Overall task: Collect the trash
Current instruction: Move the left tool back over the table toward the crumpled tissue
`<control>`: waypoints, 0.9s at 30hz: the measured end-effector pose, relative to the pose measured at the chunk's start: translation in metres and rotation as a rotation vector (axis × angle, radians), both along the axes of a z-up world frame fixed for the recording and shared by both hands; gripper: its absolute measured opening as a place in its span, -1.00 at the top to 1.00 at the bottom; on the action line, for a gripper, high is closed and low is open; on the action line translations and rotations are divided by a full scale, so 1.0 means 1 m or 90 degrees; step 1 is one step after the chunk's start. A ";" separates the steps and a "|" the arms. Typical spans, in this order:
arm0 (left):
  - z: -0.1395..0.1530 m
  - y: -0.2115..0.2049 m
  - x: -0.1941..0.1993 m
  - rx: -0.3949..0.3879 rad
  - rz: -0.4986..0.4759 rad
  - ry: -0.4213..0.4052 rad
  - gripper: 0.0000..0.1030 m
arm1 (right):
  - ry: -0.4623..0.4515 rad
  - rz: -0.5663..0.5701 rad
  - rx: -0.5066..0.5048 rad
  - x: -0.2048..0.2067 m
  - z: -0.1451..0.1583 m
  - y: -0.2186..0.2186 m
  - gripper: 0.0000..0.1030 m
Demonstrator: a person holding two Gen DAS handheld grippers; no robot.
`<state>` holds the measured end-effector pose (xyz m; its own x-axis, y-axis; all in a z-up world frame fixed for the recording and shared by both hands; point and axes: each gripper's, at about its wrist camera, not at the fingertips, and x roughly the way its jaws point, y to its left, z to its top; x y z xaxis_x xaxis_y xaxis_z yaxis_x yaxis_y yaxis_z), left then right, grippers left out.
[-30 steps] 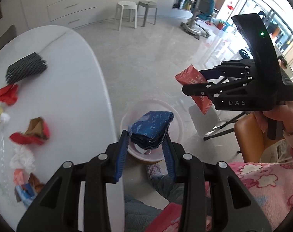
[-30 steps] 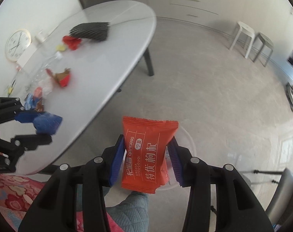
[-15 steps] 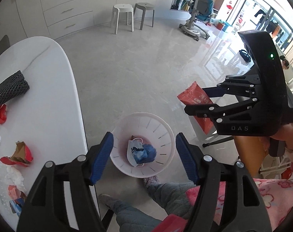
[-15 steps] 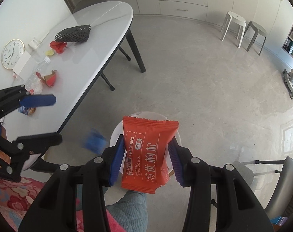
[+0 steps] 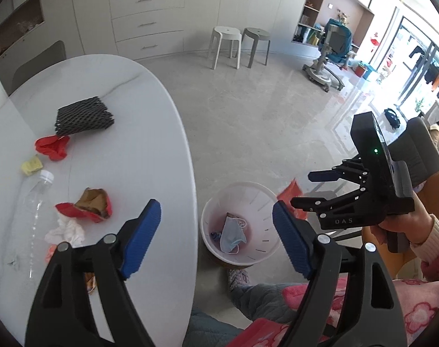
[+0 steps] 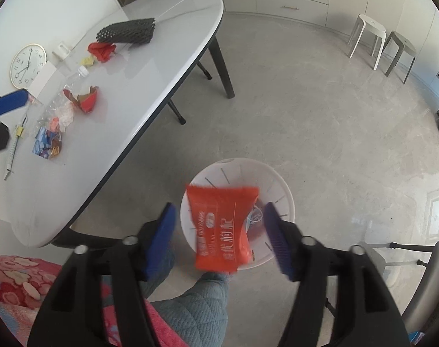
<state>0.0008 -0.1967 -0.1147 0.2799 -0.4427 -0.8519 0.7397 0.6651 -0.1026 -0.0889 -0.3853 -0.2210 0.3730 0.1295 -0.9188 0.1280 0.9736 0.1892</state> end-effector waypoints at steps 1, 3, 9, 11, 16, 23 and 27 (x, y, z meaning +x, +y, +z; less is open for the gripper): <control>0.003 0.010 0.001 0.000 0.016 -0.001 -0.53 | 0.001 -0.001 -0.001 0.001 -0.001 0.003 -0.47; 0.005 0.030 0.006 -0.003 0.045 0.008 -0.59 | 0.003 -0.003 0.000 0.005 -0.001 0.008 -0.48; 0.008 0.089 0.023 -0.006 0.139 0.014 -0.66 | -0.028 0.010 -0.016 0.029 0.022 0.029 -0.69; 0.013 0.109 0.030 -0.007 0.172 0.006 -0.77 | -0.049 0.026 -0.020 0.041 0.036 0.042 -0.77; 0.022 0.165 0.042 -0.010 0.256 -0.015 -0.83 | -0.090 0.066 -0.025 0.073 0.068 0.081 -0.85; 0.022 0.240 0.058 -0.008 0.353 -0.020 -0.85 | -0.126 0.116 -0.005 0.119 0.098 0.141 -0.90; 0.019 0.278 0.071 -0.006 0.398 -0.017 -0.85 | -0.135 0.142 -0.001 0.139 0.108 0.175 -0.90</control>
